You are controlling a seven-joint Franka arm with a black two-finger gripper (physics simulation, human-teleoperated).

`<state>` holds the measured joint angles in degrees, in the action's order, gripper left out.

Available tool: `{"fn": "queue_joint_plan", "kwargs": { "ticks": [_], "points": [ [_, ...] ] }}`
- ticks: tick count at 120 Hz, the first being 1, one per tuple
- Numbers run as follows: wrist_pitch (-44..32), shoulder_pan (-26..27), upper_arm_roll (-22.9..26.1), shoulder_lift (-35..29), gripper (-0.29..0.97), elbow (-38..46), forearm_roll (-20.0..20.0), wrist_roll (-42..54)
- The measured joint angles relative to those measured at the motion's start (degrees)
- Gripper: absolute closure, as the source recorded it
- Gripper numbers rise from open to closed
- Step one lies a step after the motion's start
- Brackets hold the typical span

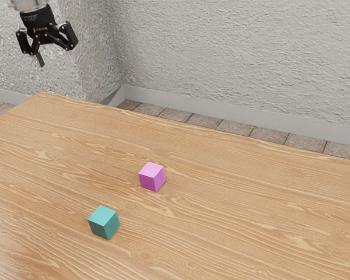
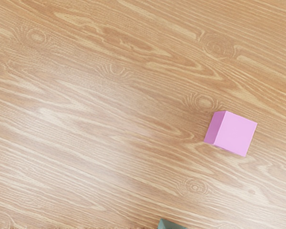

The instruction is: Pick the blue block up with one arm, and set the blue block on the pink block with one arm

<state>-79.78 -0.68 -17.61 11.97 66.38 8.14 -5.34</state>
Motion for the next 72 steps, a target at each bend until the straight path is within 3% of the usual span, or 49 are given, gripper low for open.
{"fn": "queue_joint_plan", "kwargs": {
  "ticks": [15,20,36,54,65,72],
  "points": [
    [0.2,0.0,0.0,-0.01,0.0,-0.2,0.06,-0.53],
    [0.46,-0.07,0.34,-0.62,0.0,-3.84,-0.29,-0.83],
    [2.08,0.68,7.92,-6.94,0.0,-11.47,-3.89,-1.77],
    [3.91,1.25,11.29,-9.15,0.0,-12.13,-5.83,-2.51],
    [4.18,1.03,11.96,-8.57,0.0,-7.94,-6.31,-2.96],
    [4.32,1.17,11.87,-10.58,0.0,0.07,-6.59,-3.21]
  ]
}}
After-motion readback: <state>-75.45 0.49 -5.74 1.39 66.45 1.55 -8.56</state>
